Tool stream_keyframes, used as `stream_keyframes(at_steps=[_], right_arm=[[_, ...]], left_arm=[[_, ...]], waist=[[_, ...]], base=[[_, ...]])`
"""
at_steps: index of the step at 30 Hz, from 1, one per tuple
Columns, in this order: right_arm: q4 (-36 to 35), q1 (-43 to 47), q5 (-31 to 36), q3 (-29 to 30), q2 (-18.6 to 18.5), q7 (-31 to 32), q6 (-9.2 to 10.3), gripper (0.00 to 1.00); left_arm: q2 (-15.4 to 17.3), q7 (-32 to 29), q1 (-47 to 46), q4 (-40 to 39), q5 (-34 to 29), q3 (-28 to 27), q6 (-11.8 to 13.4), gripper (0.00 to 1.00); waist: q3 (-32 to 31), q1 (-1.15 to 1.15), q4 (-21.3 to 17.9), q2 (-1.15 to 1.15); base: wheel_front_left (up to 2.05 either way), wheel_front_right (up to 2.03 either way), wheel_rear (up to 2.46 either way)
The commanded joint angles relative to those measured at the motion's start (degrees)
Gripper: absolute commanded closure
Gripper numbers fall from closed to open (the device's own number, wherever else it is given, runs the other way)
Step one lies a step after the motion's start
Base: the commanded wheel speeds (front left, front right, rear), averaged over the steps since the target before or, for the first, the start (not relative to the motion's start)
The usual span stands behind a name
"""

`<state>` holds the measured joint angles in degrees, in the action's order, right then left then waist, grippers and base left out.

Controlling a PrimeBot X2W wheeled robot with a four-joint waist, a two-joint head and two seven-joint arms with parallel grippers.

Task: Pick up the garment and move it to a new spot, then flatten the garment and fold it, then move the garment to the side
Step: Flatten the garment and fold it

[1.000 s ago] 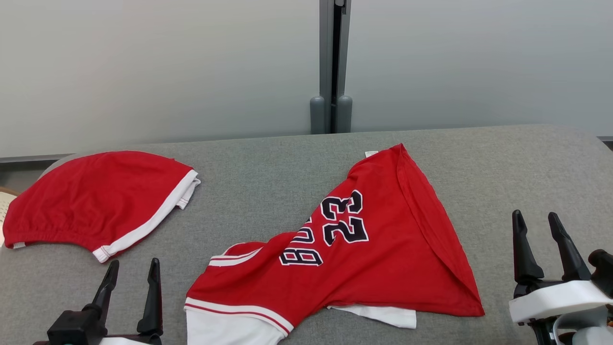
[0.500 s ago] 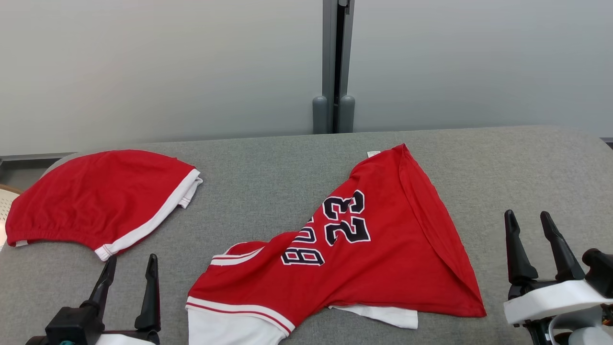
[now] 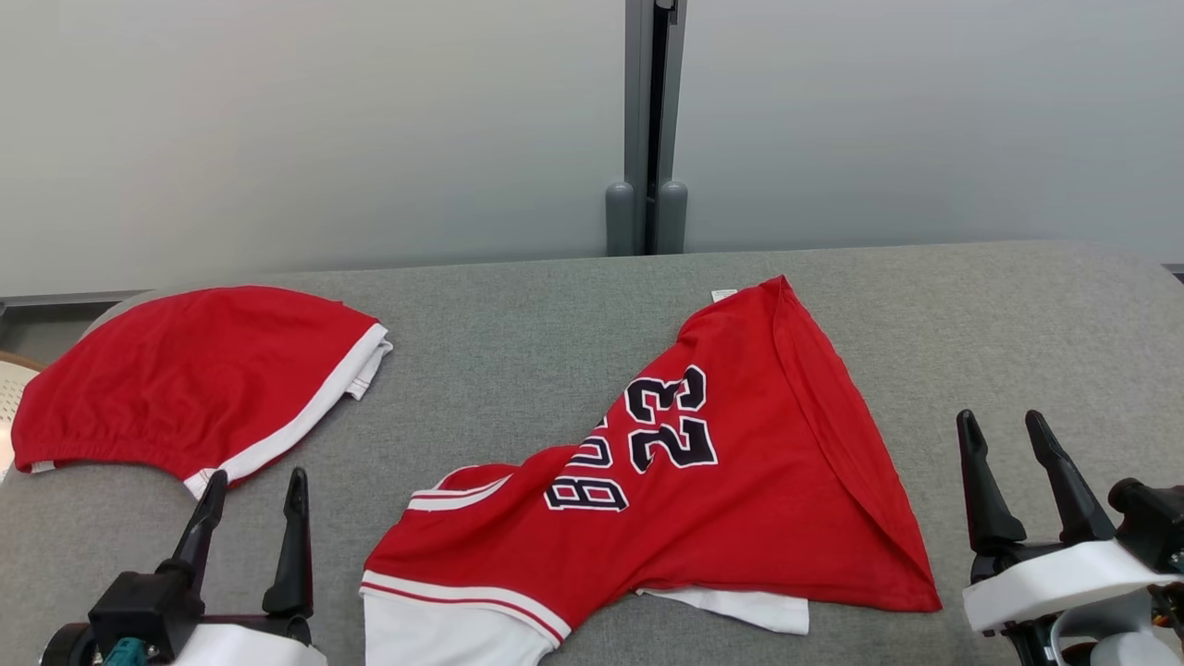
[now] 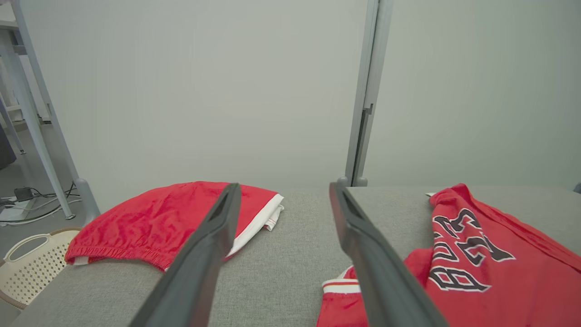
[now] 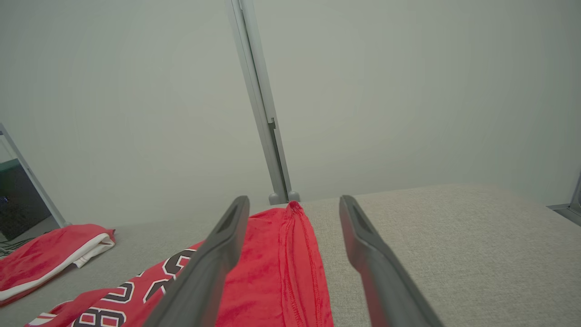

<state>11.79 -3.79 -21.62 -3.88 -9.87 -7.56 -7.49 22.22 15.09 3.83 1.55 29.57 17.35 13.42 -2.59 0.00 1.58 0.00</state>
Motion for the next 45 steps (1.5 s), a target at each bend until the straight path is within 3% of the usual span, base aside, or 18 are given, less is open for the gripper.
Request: stream_keyframes(at_steps=[1,11,14,18,22,26,45], right_arm=[[-0.32,0.29,-0.32,0.04,-0.27,0.15,0.0,0.0],[1.02,-0.5,-1.39,-2.19,-1.12,3.44,0.0,0.0],[2.22,-0.03,-2.8,-2.73,-3.01,8.14,0.0,0.0],[4.29,1.1,-4.99,-2.3,-5.39,16.24,0.0,0.0],[6.12,2.13,-6.31,-1.82,-6.56,23.1,0.0,0.0],[7.8,1.5,-8.43,-1.3,-4.89,28.16,0.0,0.0],[18.64,-4.76,-13.2,-4.05,-1.14,31.58,0.01,0.0]], left_arm=[[-0.07,0.1,-1.65,0.12,-0.49,-0.41,-0.34,0.0],[-0.43,-1.39,-3.28,3.93,1.88,0.15,-3.1,0.0],[-0.48,-5.96,-0.85,3.7,5.34,1.51,-5.45,0.0],[2.18,-15.13,2.05,3.23,8.36,4.02,-7.85,0.0],[3.76,-21.73,4.29,0.65,11.34,4.95,-8.06,0.0],[4.57,-28.36,5.32,-0.08,13.73,6.51,-7.58,0.0],[1.6,-30.25,0.93,8.03,14.88,10.0,-11.46,0.0]], waist=[[0.06,0.0,0.1,0.0],[0.94,0.0,-0.6,0.0],[1.16,0.0,-0.9,0.0],[1.66,0.0,-0.7,0.0],[2.71,0.0,-0.03,0.0],[4.26,0.0,0.6,0.0],[7.03,0.0,0.91,0.0]], base=[[0.0,0.0,0.0],[0.0,0.0,0.0],[0.0,0.0,0.0],[0.0,0.0,0.0],[0.0,0.0,0.0],[0.0,0.0,0.0],[0.0,0.0,0.0]])
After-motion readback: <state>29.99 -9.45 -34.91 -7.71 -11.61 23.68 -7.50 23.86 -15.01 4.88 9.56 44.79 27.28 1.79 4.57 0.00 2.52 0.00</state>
